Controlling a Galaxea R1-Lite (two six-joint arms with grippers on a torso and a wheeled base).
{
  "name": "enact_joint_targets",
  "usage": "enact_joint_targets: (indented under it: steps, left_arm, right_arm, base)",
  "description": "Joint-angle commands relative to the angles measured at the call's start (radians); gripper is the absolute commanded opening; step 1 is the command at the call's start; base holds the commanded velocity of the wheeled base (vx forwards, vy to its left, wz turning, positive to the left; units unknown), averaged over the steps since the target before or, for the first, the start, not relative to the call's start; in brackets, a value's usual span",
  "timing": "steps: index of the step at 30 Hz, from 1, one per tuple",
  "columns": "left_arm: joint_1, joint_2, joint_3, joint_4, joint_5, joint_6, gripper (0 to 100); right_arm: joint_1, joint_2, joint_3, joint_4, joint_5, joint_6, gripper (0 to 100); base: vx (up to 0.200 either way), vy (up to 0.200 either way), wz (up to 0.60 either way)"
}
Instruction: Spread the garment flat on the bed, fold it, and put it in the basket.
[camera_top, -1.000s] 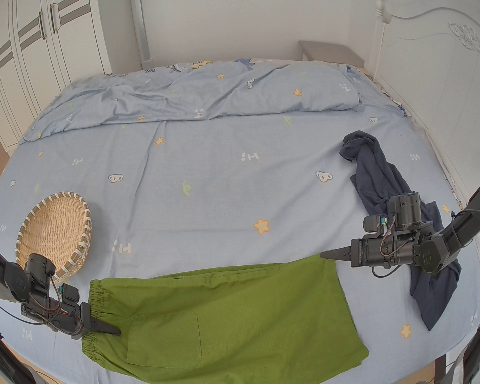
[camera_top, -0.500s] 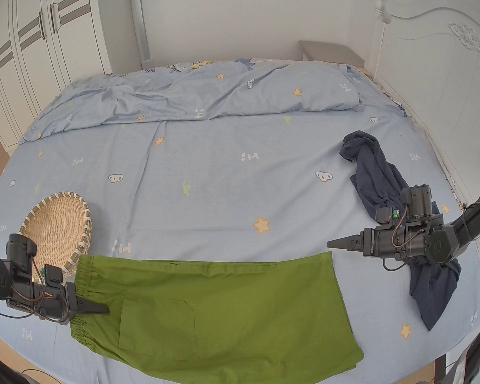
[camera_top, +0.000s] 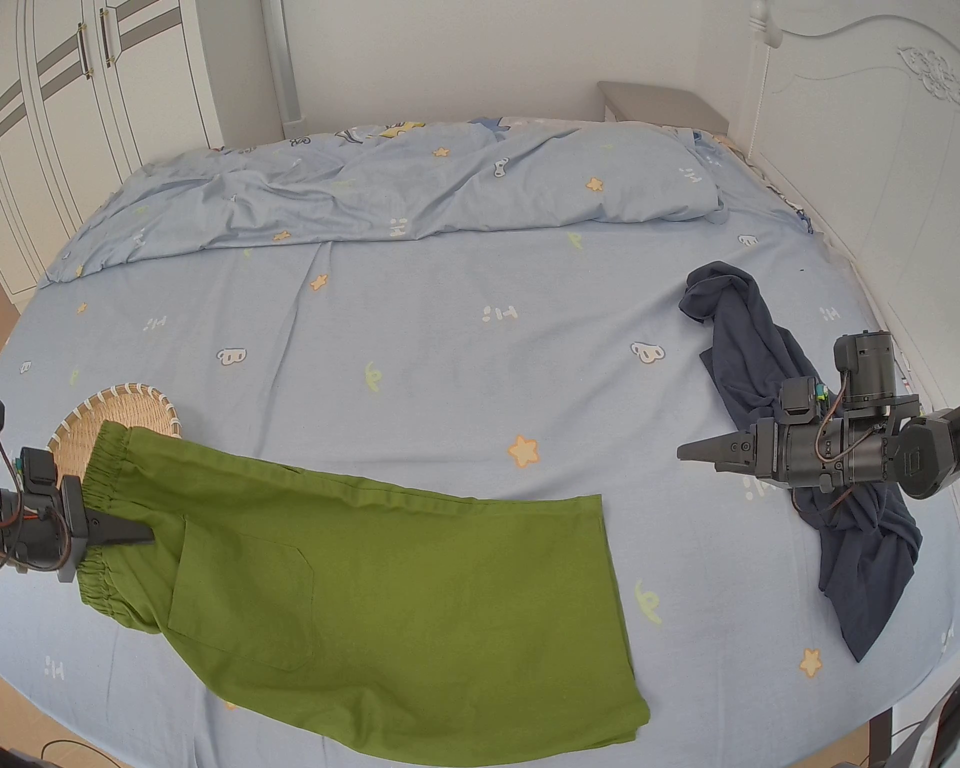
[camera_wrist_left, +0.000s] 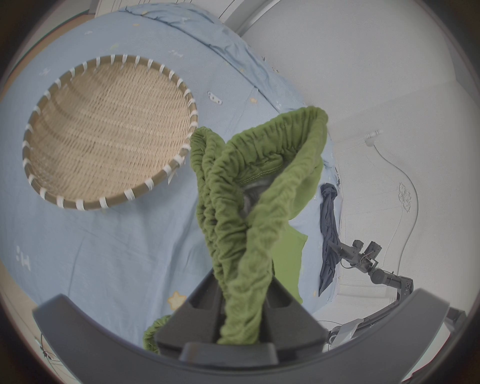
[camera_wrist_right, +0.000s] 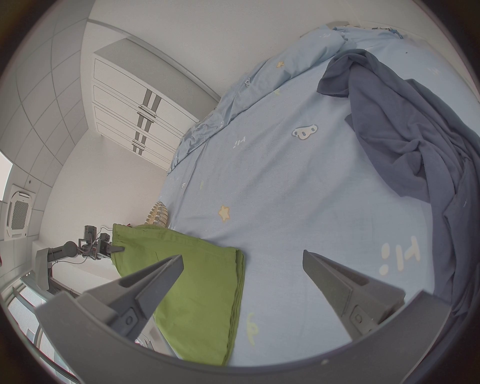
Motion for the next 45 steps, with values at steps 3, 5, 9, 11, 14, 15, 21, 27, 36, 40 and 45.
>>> enact_joint_targets:
  steps: [3,5,9,11,14,15,21,27,36,40,45]
  left_arm:
    - [-0.016,-0.001,-0.177,0.133,0.012,-0.002,0]
    - [-0.045,0.022,-0.225,0.181,0.032,-0.002,0]
    - [-0.11,0.042,-0.289,0.236,0.071,-0.006,0]
    - [-0.182,0.064,-0.329,0.261,0.126,-0.023,0]
    - [-0.284,0.085,-0.363,0.258,0.21,-0.085,0]
    - [-0.326,0.09,-0.368,0.25,0.235,-0.108,0]
    - [-0.533,0.111,-0.452,0.255,0.295,-0.238,0]
    - [-0.766,0.165,-0.539,0.248,0.443,-0.347,0]
    - [-0.95,0.302,-0.61,0.202,0.508,-0.451,0]
    - [-1.009,0.342,-0.608,0.169,0.509,-0.467,0]
    - [-1.064,0.388,-0.604,0.123,0.511,-0.52,0]
  right_arm:
    - [0.006,-0.014,0.0,0.004,0.001,0.001,100]
    - [0.008,-0.014,-0.002,0.004,0.001,0.001,100]
    - [0.006,-0.014,-0.003,0.006,0.001,0.001,100]
    - [0.001,-0.016,-0.003,0.009,0.001,0.001,100]
    - [0.001,-0.017,-0.005,0.012,0.001,0.001,100]
    - [0.003,-0.017,-0.005,0.014,0.001,0.001,100]
    - [0.005,-0.017,-0.003,0.015,-0.001,0.002,100]
    - [0.005,-0.017,-0.002,0.015,-0.007,0.001,100]
    - [0.008,-0.014,-0.002,0.017,-0.011,0.001,100]
    - [0.003,-0.014,-0.005,0.017,-0.011,0.001,100]
    - [0.0,-0.013,-0.005,0.015,-0.011,0.001,100]
  base:
    - [0.0,0.0,0.0]
    - [0.0,0.0,0.0]
    - [0.0,0.0,0.0]
    - [0.0,0.0,0.0]
    - [0.0,0.0,0.0]
    - [0.0,0.0,0.0]
    - [0.0,0.0,0.0]
    - [0.0,0.0,0.0]
    - [0.0,0.0,0.0]
    - [0.0,0.0,0.0]
    - [0.0,0.0,0.0]
